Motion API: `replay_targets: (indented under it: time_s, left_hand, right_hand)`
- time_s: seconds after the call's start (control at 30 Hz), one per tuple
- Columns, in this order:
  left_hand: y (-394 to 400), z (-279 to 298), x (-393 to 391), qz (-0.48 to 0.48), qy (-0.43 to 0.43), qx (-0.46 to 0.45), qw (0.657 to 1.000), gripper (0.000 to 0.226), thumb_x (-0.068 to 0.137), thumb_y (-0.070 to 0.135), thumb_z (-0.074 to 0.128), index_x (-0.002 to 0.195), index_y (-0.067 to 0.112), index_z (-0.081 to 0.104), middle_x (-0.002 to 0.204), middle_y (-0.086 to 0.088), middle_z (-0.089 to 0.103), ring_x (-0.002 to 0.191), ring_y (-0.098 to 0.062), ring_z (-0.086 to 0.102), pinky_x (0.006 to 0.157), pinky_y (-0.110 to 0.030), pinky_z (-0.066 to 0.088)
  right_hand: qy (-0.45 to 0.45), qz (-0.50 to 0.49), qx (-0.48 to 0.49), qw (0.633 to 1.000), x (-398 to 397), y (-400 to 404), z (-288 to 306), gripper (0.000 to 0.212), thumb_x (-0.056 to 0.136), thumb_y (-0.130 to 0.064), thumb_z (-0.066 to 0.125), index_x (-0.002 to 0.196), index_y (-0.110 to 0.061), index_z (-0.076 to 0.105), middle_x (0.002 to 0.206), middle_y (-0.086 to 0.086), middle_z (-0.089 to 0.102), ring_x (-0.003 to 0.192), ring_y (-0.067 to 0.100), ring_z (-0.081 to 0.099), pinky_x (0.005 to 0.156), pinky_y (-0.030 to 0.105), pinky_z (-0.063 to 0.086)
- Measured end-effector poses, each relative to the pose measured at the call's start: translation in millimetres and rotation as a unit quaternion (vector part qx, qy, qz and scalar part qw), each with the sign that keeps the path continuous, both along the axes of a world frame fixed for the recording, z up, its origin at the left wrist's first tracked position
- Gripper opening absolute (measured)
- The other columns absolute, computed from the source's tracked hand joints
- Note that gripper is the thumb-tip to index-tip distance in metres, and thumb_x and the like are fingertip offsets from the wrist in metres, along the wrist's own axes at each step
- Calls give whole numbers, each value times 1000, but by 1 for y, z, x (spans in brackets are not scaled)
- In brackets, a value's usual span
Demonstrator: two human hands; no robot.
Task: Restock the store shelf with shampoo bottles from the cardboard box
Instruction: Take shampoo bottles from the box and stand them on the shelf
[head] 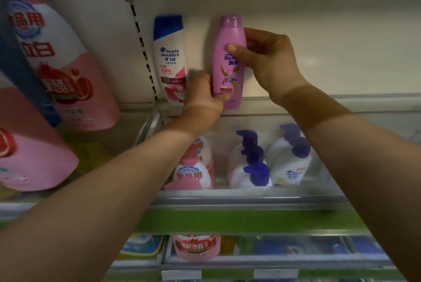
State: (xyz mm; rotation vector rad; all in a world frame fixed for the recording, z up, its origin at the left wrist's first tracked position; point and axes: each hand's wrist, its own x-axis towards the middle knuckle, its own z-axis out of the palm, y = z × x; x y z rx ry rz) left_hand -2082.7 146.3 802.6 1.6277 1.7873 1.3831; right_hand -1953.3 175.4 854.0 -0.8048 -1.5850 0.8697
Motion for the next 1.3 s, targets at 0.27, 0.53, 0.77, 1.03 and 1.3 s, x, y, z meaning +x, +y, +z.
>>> replay_targets:
  time_s: [0.27, 0.53, 0.77, 1.03, 1.3]
  left_hand:
    - [22, -5, 0, 51, 33, 1, 998, 39, 78, 14, 75, 109, 5, 54, 112, -15, 60, 101, -24, 62, 88, -32, 53]
    - [28, -7, -2, 58, 29, 5, 998, 31, 79, 10, 74, 104, 4, 56, 106, -15, 63, 96, -24, 63, 87, -37, 54]
    - [24, -6, 2, 69, 25, 16, 997, 36, 80, 6, 71, 105, 6, 45, 105, -15, 61, 95, -23, 62, 85, -35, 54]
    - [9, 3, 9, 51, -16, -6, 999, 41, 79, 12, 75, 112, 2, 52, 111, -16, 63, 100, -25, 64, 89, -31, 52]
    - [-37, 16, 14, 32, -55, -43, 997, 36, 87, 24, 67, 111, 14, 43, 87, 9, 47, 80, -7, 49, 63, -12, 36]
  right_hand:
    - [-43, -42, 39, 997, -4, 5, 4, 36, 79, -22, 78, 110, -9, 65, 96, 1, 72, 86, 11, 70, 81, 30, 59]
    - [-66, -89, 66, 992, -6, 7, 6, 40, 74, -25, 82, 105, -6, 65, 92, 1, 69, 82, 13, 68, 77, 27, 58]
    - [-82, -112, 77, 987, -6, 9, 7, 41, 72, -28, 84, 100, -4, 65, 89, 2, 70, 79, 12, 66, 73, 21, 56]
    - [-85, -117, 51, 988, -6, 4, 4, 41, 77, -31, 80, 106, -8, 62, 95, 0, 69, 85, 12, 67, 81, 30, 56]
    - [-59, -115, -48, 991, 4, -25, 3, 57, 80, -36, 76, 127, -18, 48, 111, -4, 59, 96, 8, 60, 71, 10, 50]
